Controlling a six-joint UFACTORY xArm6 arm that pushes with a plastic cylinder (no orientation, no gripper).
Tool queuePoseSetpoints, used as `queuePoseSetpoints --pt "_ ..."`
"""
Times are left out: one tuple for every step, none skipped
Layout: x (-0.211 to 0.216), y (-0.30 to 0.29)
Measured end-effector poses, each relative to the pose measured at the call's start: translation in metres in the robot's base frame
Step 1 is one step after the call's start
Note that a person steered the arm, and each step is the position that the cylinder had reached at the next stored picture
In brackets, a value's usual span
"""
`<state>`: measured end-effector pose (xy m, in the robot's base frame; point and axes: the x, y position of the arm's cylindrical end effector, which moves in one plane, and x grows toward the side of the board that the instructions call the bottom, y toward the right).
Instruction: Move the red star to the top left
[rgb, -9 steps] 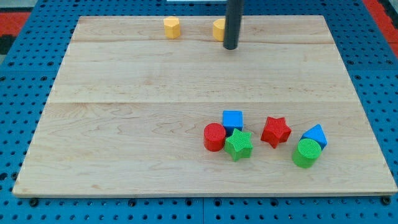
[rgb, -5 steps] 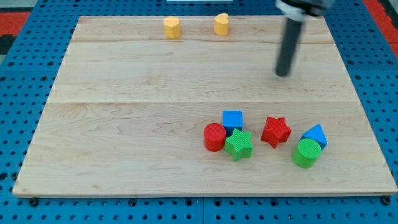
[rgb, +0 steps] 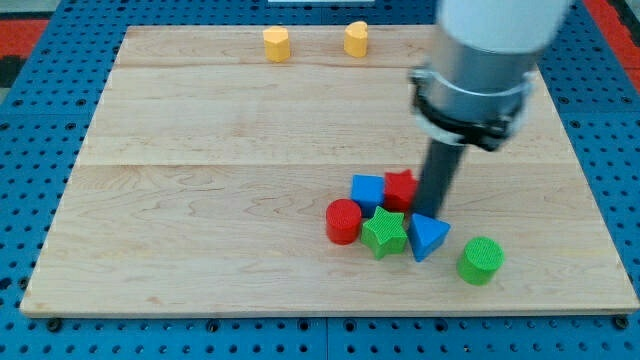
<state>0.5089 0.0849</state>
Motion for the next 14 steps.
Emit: queuePoseSetpoints --pt "-0.030 -0.028" --pt "-0.070 -0.071" --pt "-0.089 -0.056" --pt "-0.132 -0.097" --pt "-0.171 -0.160" --pt "-0.203 -0.167" --pt "-0.164 -0.166" --pt "-0.161 -0.214" --pt "-0.180 -0.247" --pt "-0.147 -0.270" --pt "-0.166 -0.302" --pt "-0.187 -0.267" --pt "-0.204 -0.262" --pt "-0.214 -0.261"
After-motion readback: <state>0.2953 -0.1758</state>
